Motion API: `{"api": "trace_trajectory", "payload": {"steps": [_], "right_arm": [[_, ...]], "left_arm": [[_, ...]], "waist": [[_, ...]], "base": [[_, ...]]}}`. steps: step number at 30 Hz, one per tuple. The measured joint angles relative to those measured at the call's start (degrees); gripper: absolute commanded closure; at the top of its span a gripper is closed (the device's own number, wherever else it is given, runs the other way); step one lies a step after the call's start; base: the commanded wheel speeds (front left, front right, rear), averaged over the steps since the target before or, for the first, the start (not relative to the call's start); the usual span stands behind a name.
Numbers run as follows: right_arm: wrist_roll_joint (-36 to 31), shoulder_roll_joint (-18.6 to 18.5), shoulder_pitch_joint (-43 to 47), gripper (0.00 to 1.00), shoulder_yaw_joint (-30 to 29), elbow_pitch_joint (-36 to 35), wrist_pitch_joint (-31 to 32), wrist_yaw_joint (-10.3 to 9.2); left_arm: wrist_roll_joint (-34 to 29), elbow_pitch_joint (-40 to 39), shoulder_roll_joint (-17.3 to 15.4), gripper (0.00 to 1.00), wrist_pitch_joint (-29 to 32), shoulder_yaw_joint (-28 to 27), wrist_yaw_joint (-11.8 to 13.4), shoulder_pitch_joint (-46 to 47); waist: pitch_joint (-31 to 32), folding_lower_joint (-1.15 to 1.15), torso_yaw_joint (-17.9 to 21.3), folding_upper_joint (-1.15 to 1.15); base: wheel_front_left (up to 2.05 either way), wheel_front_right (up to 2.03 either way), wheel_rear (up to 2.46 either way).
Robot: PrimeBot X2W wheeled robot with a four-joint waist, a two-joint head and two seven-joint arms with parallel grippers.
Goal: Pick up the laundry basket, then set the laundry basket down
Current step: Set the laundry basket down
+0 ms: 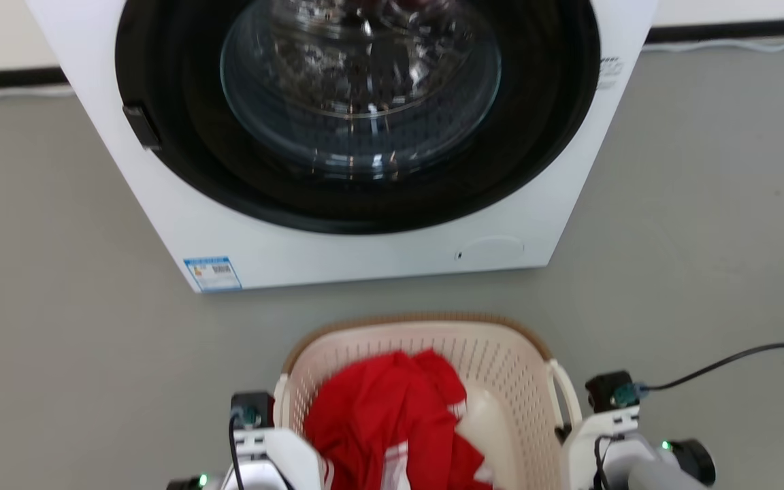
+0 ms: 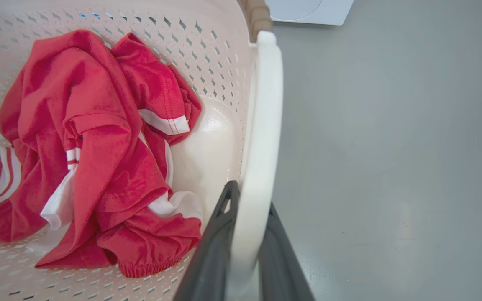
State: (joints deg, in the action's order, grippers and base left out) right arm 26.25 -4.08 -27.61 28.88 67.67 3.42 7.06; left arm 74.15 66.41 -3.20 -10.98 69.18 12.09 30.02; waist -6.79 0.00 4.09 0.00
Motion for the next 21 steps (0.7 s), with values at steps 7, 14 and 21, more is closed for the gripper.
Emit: {"api": "trace_trajectory", "payload": {"steps": [7,14,21], "right_arm": [[-1.02,-0.18,-4.71,1.0,-1.47,-0.01,-3.54,0.0],[-2.92,-0.16,-10.24,1.0,-2.98,0.42,-7.16,0.0],[-6.33,-0.14,-15.6,1.0,-5.41,2.25,-10.83,0.0]], "left_arm": [[-0.04,0.25,-0.09,1.0,-1.62,-0.03,-0.01,5.12],[-0.87,1.52,0.0,1.0,-2.83,-0.67,-0.35,11.02],[-3.91,1.86,0.26,1.0,-3.21,-3.57,-0.52,17.21]], "waist": [[-5.45,0.0,-0.78,0.0],[-12.48,0.0,-1.56,0.0],[-19.85,0.0,-2.35,0.0]], "base": [[0.0,0.0,0.0],[0.0,0.0,0.0],[0.0,0.0,0.0]]}}
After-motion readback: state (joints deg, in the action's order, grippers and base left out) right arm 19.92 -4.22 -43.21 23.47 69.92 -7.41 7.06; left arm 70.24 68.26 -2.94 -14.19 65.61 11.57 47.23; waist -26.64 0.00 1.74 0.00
